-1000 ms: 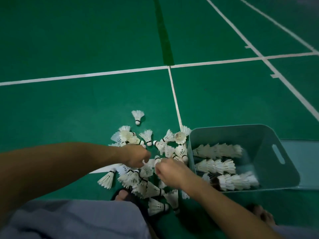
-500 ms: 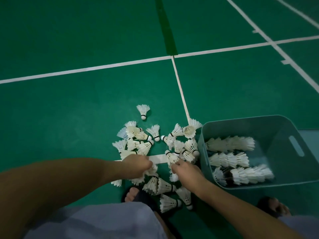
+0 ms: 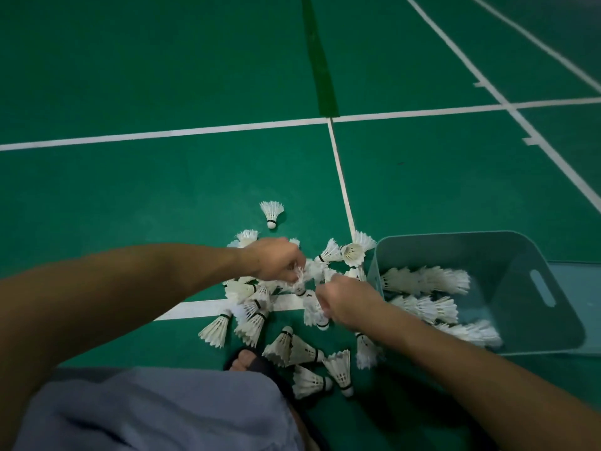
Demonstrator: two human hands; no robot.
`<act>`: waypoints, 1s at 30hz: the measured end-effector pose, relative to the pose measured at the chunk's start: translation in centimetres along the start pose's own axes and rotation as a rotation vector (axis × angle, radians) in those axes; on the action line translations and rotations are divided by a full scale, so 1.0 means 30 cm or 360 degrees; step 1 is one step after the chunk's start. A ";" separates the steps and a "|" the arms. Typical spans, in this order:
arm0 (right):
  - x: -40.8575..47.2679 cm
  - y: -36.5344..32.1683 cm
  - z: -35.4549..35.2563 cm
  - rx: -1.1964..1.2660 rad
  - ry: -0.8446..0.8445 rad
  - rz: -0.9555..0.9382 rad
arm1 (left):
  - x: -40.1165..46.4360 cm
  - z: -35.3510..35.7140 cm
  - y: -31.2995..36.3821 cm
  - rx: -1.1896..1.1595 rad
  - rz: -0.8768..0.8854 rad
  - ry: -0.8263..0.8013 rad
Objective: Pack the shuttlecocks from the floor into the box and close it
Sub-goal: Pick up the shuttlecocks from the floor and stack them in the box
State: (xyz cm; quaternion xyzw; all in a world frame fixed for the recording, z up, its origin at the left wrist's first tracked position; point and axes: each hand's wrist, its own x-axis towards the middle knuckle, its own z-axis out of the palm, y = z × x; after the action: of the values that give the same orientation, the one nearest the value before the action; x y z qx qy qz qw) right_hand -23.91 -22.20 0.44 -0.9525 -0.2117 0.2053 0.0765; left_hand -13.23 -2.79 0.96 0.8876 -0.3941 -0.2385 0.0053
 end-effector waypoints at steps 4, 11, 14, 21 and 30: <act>-0.055 0.073 -0.192 -0.0085 0.0080 -0.0130 | 0.031 -0.133 0.072 0.0013 -0.0022 0.0315; -0.230 0.408 -0.451 -0.0097 -0.0082 0.0024 | 0.130 -0.258 0.257 -0.0059 0.0062 0.0554; -0.332 0.581 -0.466 0.0004 -0.0087 0.0207 | 0.186 -0.263 0.364 -0.0055 0.0146 0.0491; -0.430 0.845 -0.240 0.0193 -0.0274 0.0738 | 0.323 -0.282 0.547 0.0024 0.0282 0.0416; -0.356 0.973 0.016 0.0529 -0.0252 0.1108 | 0.474 -0.234 0.626 0.0007 0.0289 0.0207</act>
State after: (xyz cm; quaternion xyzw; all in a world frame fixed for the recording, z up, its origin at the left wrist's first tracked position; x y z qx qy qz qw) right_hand -22.09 -53.05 -2.96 -0.9231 0.1549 0.3234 0.1390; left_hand -15.13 -26.97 4.92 0.8618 -0.4723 -0.1782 0.0505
